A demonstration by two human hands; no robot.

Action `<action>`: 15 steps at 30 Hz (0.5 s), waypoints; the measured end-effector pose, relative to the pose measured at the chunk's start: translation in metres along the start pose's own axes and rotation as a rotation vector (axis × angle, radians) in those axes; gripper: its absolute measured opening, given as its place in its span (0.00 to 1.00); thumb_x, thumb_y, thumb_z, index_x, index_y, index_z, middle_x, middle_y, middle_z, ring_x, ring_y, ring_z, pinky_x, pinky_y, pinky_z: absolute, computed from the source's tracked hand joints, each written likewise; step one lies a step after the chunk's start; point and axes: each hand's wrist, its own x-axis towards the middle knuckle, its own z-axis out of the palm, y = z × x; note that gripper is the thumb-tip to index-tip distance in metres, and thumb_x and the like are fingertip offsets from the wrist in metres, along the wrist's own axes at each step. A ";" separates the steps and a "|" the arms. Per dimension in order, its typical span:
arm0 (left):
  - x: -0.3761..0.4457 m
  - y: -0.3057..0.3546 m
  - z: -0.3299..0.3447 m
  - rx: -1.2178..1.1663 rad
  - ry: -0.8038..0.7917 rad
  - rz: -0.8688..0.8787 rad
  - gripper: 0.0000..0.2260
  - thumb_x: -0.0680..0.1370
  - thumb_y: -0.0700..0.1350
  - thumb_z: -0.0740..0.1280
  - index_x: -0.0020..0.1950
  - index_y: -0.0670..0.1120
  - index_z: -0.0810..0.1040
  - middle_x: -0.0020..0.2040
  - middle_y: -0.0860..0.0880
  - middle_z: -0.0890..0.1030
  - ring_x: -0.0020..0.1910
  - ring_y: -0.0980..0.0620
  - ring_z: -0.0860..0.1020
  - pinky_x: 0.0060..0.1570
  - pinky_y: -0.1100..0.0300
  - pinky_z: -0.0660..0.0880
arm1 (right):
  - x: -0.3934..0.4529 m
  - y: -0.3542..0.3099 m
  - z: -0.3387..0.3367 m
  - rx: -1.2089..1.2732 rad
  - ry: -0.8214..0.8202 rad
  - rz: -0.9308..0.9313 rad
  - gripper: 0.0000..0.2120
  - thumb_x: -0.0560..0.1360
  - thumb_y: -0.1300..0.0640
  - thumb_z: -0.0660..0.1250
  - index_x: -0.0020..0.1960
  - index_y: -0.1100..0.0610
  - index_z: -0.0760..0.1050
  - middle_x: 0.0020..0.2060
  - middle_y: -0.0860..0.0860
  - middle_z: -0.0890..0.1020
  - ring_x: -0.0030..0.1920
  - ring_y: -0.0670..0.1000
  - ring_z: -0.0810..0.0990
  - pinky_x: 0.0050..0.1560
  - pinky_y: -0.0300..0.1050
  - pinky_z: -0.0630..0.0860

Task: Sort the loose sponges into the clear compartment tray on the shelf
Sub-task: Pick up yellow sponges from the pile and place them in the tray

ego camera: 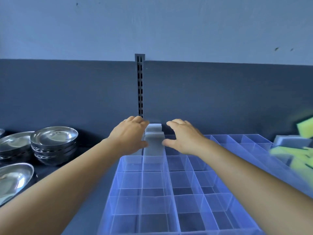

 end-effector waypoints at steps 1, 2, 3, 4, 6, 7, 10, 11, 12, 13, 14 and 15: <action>0.002 0.009 -0.003 -0.002 0.001 0.018 0.25 0.76 0.54 0.66 0.70 0.48 0.66 0.67 0.51 0.70 0.66 0.49 0.67 0.61 0.58 0.68 | -0.005 0.004 -0.005 -0.018 0.000 -0.001 0.28 0.75 0.42 0.64 0.68 0.55 0.65 0.67 0.49 0.69 0.66 0.54 0.66 0.58 0.46 0.68; 0.004 0.018 -0.006 0.002 -0.003 0.039 0.25 0.76 0.54 0.66 0.70 0.47 0.66 0.68 0.51 0.70 0.67 0.49 0.68 0.62 0.58 0.67 | -0.010 0.010 -0.010 -0.035 -0.001 0.004 0.29 0.75 0.41 0.63 0.69 0.56 0.64 0.68 0.49 0.68 0.67 0.54 0.65 0.61 0.47 0.67; 0.006 0.028 -0.009 0.009 -0.006 0.068 0.25 0.77 0.54 0.65 0.71 0.47 0.66 0.68 0.50 0.70 0.67 0.49 0.68 0.63 0.58 0.66 | -0.016 0.015 -0.014 -0.050 0.000 0.013 0.29 0.75 0.41 0.63 0.70 0.56 0.63 0.69 0.50 0.67 0.68 0.54 0.65 0.64 0.48 0.66; 0.009 0.039 -0.011 0.013 -0.009 0.095 0.25 0.77 0.54 0.64 0.71 0.47 0.66 0.69 0.50 0.70 0.67 0.49 0.68 0.63 0.57 0.66 | -0.022 0.022 -0.019 -0.062 0.002 0.024 0.29 0.76 0.42 0.62 0.70 0.57 0.63 0.70 0.50 0.67 0.69 0.54 0.64 0.67 0.48 0.65; 0.014 0.062 -0.014 0.014 -0.004 0.130 0.24 0.78 0.55 0.63 0.71 0.47 0.66 0.69 0.51 0.70 0.68 0.49 0.68 0.63 0.57 0.66 | -0.036 0.038 -0.027 -0.080 0.010 0.051 0.30 0.76 0.42 0.62 0.72 0.57 0.62 0.71 0.51 0.66 0.70 0.54 0.63 0.68 0.48 0.62; 0.017 0.074 -0.015 0.014 -0.001 0.142 0.24 0.78 0.55 0.62 0.71 0.47 0.66 0.70 0.51 0.70 0.68 0.49 0.69 0.62 0.56 0.66 | -0.043 0.046 -0.031 -0.087 0.014 0.068 0.31 0.76 0.42 0.61 0.72 0.57 0.61 0.71 0.50 0.65 0.71 0.54 0.63 0.69 0.47 0.62; 0.029 0.107 -0.012 0.011 -0.008 0.196 0.23 0.78 0.55 0.62 0.70 0.46 0.66 0.68 0.50 0.72 0.66 0.48 0.70 0.64 0.56 0.67 | -0.064 0.078 -0.042 -0.104 0.024 0.125 0.31 0.76 0.42 0.61 0.73 0.56 0.60 0.72 0.50 0.65 0.71 0.54 0.63 0.69 0.48 0.61; 0.032 0.119 -0.011 0.008 -0.011 0.213 0.24 0.78 0.56 0.61 0.71 0.47 0.66 0.68 0.50 0.72 0.67 0.48 0.70 0.65 0.56 0.67 | -0.071 0.090 -0.045 -0.107 0.027 0.147 0.31 0.77 0.42 0.61 0.73 0.56 0.60 0.72 0.50 0.65 0.71 0.54 0.62 0.69 0.48 0.61; 0.035 0.130 -0.011 0.005 -0.018 0.228 0.25 0.78 0.56 0.61 0.72 0.47 0.64 0.69 0.50 0.71 0.68 0.48 0.69 0.66 0.56 0.66 | -0.077 0.102 -0.048 -0.110 0.031 0.167 0.31 0.77 0.43 0.60 0.73 0.56 0.59 0.72 0.50 0.65 0.71 0.54 0.62 0.69 0.48 0.61; 0.038 0.142 -0.011 0.000 -0.019 0.244 0.25 0.78 0.56 0.61 0.73 0.48 0.63 0.69 0.50 0.70 0.68 0.49 0.69 0.66 0.56 0.66 | -0.084 0.114 -0.051 -0.114 0.034 0.183 0.31 0.77 0.42 0.60 0.74 0.56 0.59 0.72 0.50 0.65 0.72 0.54 0.62 0.69 0.48 0.60; 0.042 0.156 -0.010 -0.004 -0.019 0.259 0.25 0.79 0.56 0.61 0.73 0.48 0.63 0.70 0.50 0.70 0.68 0.49 0.69 0.66 0.56 0.65 | -0.091 0.127 -0.055 -0.115 0.036 0.198 0.31 0.77 0.42 0.60 0.74 0.56 0.58 0.73 0.50 0.64 0.72 0.54 0.61 0.70 0.48 0.60; 0.044 0.166 -0.010 -0.010 -0.016 0.272 0.25 0.79 0.56 0.61 0.73 0.48 0.63 0.70 0.50 0.70 0.69 0.49 0.68 0.66 0.57 0.65 | -0.097 0.137 -0.057 -0.114 0.035 0.211 0.31 0.77 0.42 0.60 0.75 0.56 0.58 0.73 0.50 0.63 0.73 0.53 0.60 0.71 0.48 0.59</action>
